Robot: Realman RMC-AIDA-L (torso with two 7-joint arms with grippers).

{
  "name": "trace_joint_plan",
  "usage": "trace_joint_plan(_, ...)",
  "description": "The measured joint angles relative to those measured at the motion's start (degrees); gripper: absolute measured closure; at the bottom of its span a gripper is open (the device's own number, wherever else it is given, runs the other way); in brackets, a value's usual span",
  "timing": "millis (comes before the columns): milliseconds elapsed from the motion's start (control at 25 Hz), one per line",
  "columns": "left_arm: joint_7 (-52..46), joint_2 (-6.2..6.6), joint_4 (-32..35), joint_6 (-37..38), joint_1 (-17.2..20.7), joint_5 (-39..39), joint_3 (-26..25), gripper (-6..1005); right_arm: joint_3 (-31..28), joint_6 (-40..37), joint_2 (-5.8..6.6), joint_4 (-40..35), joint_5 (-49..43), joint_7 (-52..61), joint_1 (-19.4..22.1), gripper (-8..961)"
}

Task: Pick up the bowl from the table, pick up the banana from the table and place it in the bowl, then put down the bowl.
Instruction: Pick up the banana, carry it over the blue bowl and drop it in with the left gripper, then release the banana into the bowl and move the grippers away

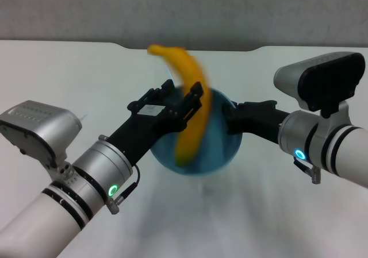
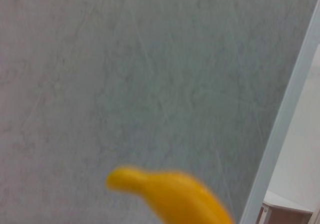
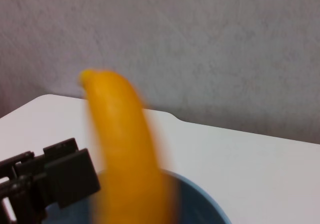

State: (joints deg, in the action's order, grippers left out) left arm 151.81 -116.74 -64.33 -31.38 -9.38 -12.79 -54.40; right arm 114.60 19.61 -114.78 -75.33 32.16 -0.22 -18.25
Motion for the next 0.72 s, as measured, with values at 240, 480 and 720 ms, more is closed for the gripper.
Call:
trace_joint_plan(240, 0.0, -0.06, 0.0, 0.0, 0.0, 0.3, 0.0, 284, -0.1, 0.0, -0.01, -0.3, 0.0, -0.1, 0.3, 890)
trace_joint_plan(480, 0.3, 0.02, -0.4, -0.1, 1.0, 0.3, -1.2, 132, -0.1, -0.2, -0.01, -0.2, 0.0, -0.2, 0.4, 889)
trace_joint_plan(720, 3.0, 0.34, -2.6, 1.8, 4.6, 2.9, -5.6, 122, -1.4, 0.9, -0.01, 0.9, 0.3, -0.2, 0.4, 889)
